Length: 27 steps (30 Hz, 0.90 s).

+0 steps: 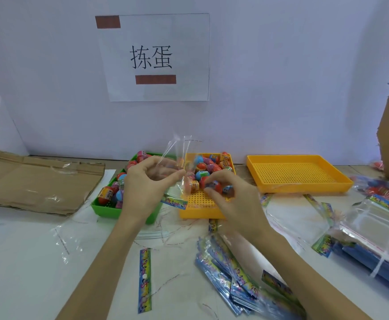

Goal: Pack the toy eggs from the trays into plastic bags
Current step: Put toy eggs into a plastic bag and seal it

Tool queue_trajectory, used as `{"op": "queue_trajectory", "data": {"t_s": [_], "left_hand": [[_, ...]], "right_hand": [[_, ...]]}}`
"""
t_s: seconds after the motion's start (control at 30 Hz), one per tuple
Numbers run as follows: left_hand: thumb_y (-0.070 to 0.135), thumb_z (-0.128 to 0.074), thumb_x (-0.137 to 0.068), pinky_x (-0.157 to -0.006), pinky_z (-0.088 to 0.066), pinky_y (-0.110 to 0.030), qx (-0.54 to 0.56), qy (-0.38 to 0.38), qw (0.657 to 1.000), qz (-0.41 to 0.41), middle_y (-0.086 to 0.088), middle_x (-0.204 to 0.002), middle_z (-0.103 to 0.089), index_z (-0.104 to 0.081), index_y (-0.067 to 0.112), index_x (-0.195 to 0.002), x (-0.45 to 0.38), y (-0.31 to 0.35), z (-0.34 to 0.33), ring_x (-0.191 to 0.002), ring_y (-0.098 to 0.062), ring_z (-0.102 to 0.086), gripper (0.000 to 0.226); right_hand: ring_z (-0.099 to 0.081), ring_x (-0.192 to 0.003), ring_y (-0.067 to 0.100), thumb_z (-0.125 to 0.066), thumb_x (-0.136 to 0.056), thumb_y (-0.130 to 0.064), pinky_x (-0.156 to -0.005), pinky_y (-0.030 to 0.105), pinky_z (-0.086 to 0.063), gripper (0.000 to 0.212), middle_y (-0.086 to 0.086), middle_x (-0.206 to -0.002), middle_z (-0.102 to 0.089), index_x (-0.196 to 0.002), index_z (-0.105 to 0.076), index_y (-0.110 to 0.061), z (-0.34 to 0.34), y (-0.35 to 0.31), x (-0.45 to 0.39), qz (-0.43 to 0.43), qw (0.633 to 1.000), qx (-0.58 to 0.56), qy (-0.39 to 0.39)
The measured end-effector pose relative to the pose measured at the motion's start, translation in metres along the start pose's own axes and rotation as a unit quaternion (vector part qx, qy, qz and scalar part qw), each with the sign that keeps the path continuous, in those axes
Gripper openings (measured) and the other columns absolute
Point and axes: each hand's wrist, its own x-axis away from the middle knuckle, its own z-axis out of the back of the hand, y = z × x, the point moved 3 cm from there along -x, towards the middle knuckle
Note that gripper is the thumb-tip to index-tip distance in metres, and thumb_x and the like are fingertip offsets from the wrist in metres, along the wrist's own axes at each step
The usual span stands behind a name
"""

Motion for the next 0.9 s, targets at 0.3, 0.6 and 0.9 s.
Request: {"op": "queue_trajectory", "data": {"t_s": [0.3,0.6,0.9], "left_hand": [[0.027,-0.092,-0.077,-0.073,-0.058,-0.023,-0.051,-0.087,0.993,-0.064,0.013,-0.086,-0.079,-0.075,0.026,-0.100,0.012,0.009,-0.022,-0.077,-0.010,-0.074,0.029],[0.037,-0.085,-0.084,-0.069,-0.057,-0.028,-0.142,-0.111,0.969,-0.168,0.018,-0.092,-0.077,-0.073,0.025,-0.116,0.027,0.020,-0.038,-0.075,-0.010,-0.071,0.036],[0.058,-0.077,-0.081,-0.068,-0.058,-0.025,-0.119,-0.079,0.974,-0.177,0.016,-0.087,-0.076,-0.076,0.024,-0.113,0.031,0.028,-0.037,-0.075,-0.008,-0.071,0.046]], "right_hand": [[-0.073,-0.104,0.013,-0.075,-0.094,-0.015,-0.086,0.027,-0.060,0.020,0.001,-0.107,-0.077,-0.114,-0.075,-0.019,0.040,0.000,-0.010,-0.112,0.955,-0.245,0.124],[-0.076,-0.097,0.016,-0.077,-0.089,-0.019,-0.079,0.024,-0.061,0.029,-0.010,-0.103,-0.075,-0.116,-0.067,-0.014,0.039,-0.019,-0.007,-0.049,0.964,-0.248,0.087],[-0.075,-0.097,0.017,-0.076,-0.092,-0.015,-0.085,0.034,-0.061,0.024,0.000,-0.101,-0.078,-0.114,-0.068,-0.014,0.034,-0.018,-0.006,-0.047,0.976,-0.213,0.021]]}}
